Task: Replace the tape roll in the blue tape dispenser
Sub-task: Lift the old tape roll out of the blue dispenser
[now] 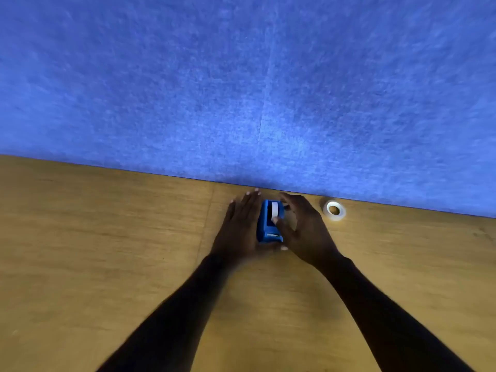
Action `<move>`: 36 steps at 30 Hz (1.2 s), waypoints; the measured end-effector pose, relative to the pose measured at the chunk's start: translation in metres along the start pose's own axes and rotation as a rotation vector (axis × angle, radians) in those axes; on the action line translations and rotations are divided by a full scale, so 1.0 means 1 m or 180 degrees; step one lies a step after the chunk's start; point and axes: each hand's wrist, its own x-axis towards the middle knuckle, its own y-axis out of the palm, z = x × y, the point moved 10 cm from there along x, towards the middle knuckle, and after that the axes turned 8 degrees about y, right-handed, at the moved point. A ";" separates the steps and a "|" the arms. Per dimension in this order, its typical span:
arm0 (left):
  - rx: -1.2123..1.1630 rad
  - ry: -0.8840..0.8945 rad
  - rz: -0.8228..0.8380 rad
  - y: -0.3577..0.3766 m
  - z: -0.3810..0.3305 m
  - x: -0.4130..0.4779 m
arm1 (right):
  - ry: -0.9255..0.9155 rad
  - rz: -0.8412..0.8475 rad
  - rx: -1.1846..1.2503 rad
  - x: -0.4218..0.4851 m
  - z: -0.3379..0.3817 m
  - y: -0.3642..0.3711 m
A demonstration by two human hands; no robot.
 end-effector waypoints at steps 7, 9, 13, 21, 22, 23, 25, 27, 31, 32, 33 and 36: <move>0.0099 0.0072 -0.0098 0.000 0.000 -0.001 | 0.0004 0.0310 -0.0213 0.014 -0.005 0.009; 0.0084 0.0088 -0.0155 0.000 0.002 -0.002 | -0.0046 0.0432 -0.0376 0.017 -0.006 0.012; 0.0022 0.0025 -0.0177 0.003 0.006 -0.001 | -0.0048 0.0514 -0.0510 0.024 -0.010 0.012; 0.0007 0.0012 -0.0197 0.002 0.006 -0.001 | -0.0125 0.0427 -0.0505 0.029 -0.005 0.012; 0.0009 0.0009 -0.0197 0.002 0.005 -0.001 | -0.0080 0.0394 -0.0480 0.029 -0.005 0.011; 0.0010 0.0009 -0.0196 0.001 0.005 -0.001 | -0.0039 0.0355 -0.0459 0.029 -0.007 0.009; 0.0007 0.0011 -0.0181 0.002 0.005 -0.001 | 0.0026 0.0325 -0.0406 0.029 -0.009 0.006; 0.0004 0.0005 -0.0174 0.002 0.005 0.000 | 0.0020 0.0341 -0.0330 0.029 -0.009 0.005; -0.0010 -0.0002 -0.0246 -0.002 0.005 0.001 | 0.0030 0.0349 -0.0076 0.030 -0.010 0.001; -0.0003 0.0001 -0.0265 -0.002 0.005 0.002 | 0.0057 0.0348 -0.0046 0.030 -0.010 0.000; 0.0001 0.0006 -0.0282 -0.003 0.005 0.002 | 0.0081 0.0356 -0.0033 0.030 -0.011 0.000; 0.0014 0.0009 -0.0290 -0.003 0.005 0.002 | 0.0077 0.0392 -0.0057 0.031 -0.011 0.003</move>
